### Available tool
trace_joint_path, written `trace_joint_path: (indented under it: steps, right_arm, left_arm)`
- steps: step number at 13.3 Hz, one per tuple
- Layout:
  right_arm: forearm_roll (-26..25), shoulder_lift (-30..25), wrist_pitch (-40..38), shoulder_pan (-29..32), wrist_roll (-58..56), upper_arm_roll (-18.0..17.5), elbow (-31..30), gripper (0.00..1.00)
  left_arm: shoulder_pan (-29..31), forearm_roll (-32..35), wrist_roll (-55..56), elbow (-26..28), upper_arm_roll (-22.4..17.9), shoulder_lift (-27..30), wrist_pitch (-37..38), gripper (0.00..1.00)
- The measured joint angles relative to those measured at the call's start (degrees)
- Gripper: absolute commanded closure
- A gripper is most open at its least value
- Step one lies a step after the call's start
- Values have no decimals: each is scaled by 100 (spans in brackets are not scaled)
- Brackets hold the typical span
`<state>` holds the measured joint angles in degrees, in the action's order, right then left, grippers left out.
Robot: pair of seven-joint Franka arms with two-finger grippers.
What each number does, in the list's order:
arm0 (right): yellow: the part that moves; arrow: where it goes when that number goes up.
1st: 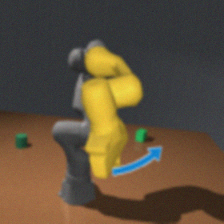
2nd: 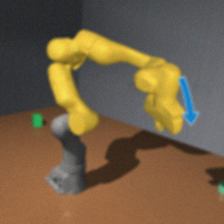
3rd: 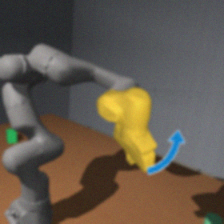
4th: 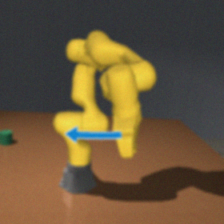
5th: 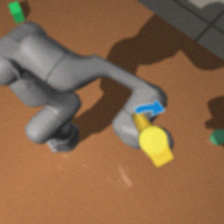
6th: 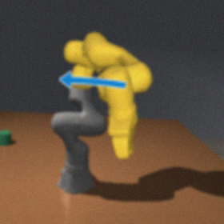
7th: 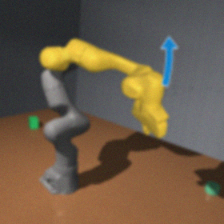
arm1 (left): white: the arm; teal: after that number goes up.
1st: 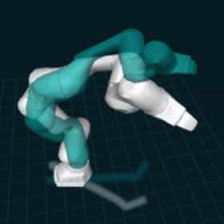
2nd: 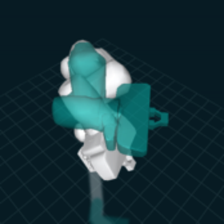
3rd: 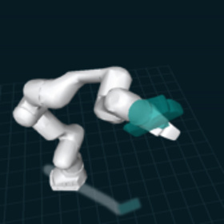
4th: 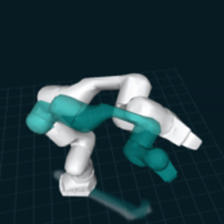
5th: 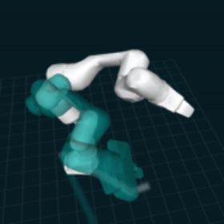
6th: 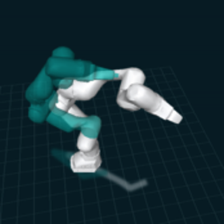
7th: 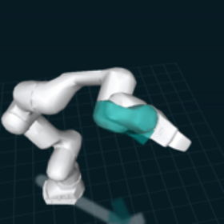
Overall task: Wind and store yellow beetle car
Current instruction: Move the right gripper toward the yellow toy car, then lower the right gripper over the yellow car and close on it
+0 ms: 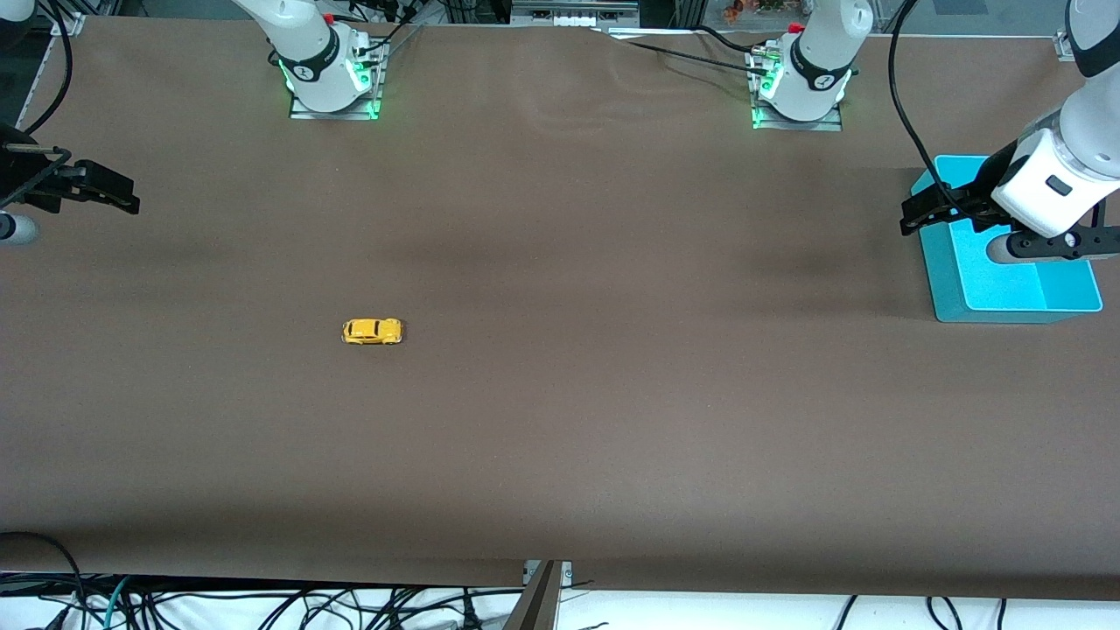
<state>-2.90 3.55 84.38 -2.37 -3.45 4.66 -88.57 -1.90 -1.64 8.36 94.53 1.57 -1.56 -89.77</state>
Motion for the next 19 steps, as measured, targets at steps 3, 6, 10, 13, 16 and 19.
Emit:
trace_joint_path:
  steps: [3, 6, 10, 13, 16, 19]
  right_arm:
    - [2, 34, -6, -119, -1, -69, 0, 0]
    - [3, 126, -84, -646, 0, -122, -1, 0]
    - [6, 362, -98, -1406, 5, -161, -3, 0]
    - [9, 665, -206, -1793, -197, -181, -20, 0]
    - [8, 1149, -106, -1782, -1673, -145, -83, 0]
    - [8, 1452, 554, -1759, -2564, -125, -325, 0]
  left_arm:
    - [1, 0, 0, 0, 0, 0, 0, 0]
    - [4, 0, 0, 0, 3, 0, 13, 0]
    - [4, 0, 0, 3, 17, -1, 67, 0]
    - [4, -5, 0, 4, 24, -3, 80, 0]
    - [4, -6, -1, 5, 28, -6, 85, 0]
    - [4, -7, 0, 7, 29, -9, 87, 0]
